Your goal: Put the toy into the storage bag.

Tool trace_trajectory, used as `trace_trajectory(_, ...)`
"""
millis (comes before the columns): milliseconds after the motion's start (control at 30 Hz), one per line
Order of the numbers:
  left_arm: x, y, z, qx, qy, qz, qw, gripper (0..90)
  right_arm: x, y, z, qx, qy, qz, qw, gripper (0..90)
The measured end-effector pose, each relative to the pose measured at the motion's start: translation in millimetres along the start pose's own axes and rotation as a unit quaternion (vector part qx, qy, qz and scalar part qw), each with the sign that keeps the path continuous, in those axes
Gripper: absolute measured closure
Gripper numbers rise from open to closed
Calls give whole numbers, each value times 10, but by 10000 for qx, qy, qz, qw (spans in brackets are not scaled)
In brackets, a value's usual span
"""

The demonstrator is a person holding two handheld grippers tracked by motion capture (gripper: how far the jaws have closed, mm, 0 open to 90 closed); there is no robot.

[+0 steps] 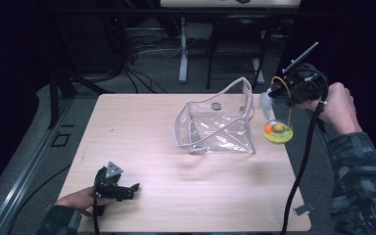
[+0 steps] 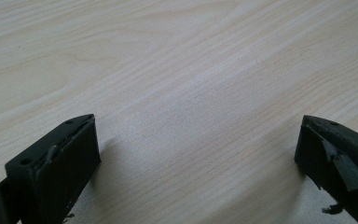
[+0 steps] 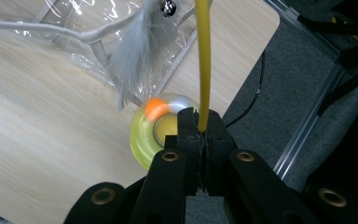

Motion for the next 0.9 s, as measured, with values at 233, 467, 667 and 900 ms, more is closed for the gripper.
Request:
trace_trajectory(233, 0, 1, -1, 5, 4, 0, 10000, 0, 20, 61, 122, 77, -100, 26, 9999, 884)
trace_trajectory(467, 0, 1, -1, 4, -1, 2, 10000, 0, 39, 121, 199, 71, -175, 65, 9998, 884)
trace_trajectory(667, 0, 0, 0, 0, 3, 1, 10000, 0, 58, 193, 274, 55, -247, 98, 9996, 884)
trace_trajectory(900, 0, 0, 0, 1, -1, 3, 10000, 0, 75, 264, 342, 56, -341, 131, 9993, 884)
Point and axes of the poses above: each handheld gripper's, and its own axes: z roughly backward along the jaws, y roughly out of its top, x roughly to its right, the point moved 7 cm from there along -z, roughly forward along the jaws, and after that the axes turned 4 degrees about -x, right-handed, at the moved point
